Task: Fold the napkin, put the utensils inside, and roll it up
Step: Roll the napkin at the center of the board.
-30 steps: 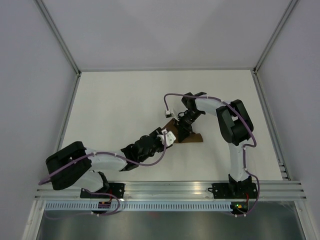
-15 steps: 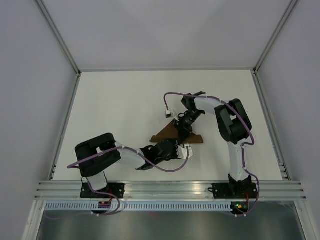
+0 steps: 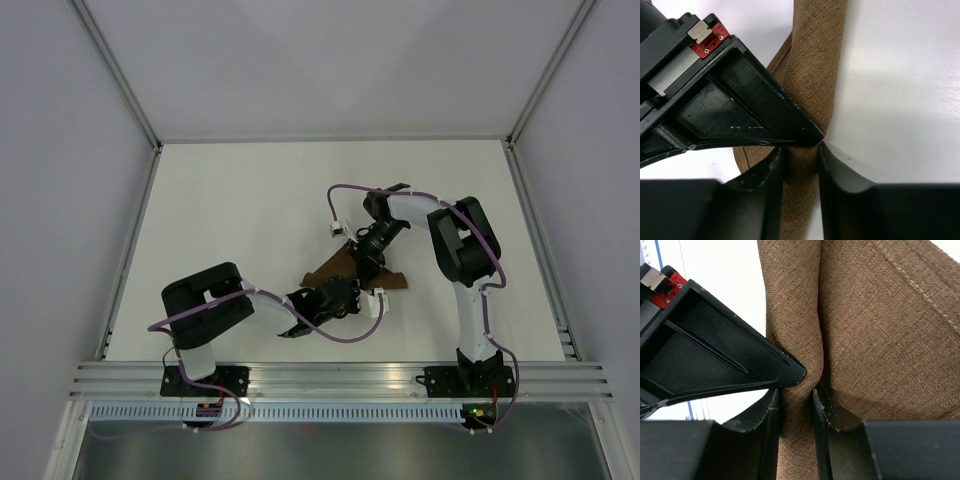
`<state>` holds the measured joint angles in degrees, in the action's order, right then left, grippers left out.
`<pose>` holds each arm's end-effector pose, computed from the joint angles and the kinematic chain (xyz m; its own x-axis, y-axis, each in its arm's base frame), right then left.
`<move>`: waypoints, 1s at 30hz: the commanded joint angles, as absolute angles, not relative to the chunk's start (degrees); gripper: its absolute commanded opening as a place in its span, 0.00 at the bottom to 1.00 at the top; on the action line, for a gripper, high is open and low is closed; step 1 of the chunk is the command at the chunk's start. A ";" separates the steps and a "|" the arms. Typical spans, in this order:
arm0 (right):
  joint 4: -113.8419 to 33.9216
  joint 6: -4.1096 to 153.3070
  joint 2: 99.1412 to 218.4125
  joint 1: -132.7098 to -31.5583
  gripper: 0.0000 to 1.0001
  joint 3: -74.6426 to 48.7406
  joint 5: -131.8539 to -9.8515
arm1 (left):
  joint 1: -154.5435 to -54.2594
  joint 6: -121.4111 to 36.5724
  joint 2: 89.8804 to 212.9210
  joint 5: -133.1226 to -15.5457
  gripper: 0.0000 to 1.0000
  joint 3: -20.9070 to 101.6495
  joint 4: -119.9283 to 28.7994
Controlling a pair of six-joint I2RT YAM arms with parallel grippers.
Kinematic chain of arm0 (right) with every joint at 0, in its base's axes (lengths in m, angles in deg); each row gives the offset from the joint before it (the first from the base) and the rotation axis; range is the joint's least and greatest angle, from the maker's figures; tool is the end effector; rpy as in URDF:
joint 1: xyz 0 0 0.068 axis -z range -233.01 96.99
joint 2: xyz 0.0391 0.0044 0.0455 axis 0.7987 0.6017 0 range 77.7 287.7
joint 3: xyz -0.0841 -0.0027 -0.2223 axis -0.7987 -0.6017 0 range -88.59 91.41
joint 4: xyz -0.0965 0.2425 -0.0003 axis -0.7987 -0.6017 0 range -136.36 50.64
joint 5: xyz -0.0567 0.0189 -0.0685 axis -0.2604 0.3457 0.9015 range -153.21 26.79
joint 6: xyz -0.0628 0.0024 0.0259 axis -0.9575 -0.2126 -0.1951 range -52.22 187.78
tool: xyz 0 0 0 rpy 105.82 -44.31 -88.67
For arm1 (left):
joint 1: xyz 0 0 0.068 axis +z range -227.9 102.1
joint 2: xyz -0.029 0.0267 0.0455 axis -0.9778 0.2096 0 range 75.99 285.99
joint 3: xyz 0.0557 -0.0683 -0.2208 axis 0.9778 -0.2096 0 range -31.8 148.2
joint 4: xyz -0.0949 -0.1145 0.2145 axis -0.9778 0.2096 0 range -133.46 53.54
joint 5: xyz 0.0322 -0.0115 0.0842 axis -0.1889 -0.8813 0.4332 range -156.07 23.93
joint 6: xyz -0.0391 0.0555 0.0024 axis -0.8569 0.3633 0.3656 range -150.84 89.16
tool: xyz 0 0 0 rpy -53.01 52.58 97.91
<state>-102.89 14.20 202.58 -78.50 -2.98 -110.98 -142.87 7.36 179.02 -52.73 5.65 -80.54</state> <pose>0.3010 0.1883 0.0839 -0.4089 -0.7942 -0.4494 -0.7922 0.0644 0.6069 0.1548 -0.3016 0.0768 0.3334 0.7079 -0.6226 0.7503 0.2006 0.6299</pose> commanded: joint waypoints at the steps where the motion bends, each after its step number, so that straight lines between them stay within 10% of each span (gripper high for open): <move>1: -101.24 10.83 206.19 -78.58 0.07 -4.21 -104.35 | -141.80 7.22 179.53 -54.73 0.30 6.70 -75.81; 7: -102.12 10.56 203.48 -78.06 0.43 -3.77 -106.80 | -140.13 4.50 178.13 -60.34 0.03 8.19 -69.13; 15: -103.97 12.85 196.18 -74.02 0.81 1.50 -110.32 | -138.20 0.63 177.42 -68.44 0.02 11.62 -60.43; 30: -72.77 35.00 171.49 -50.31 0.77 -13.16 -114.18 | -128.18 -9.92 177.94 -91.71 0.02 21.37 -43.83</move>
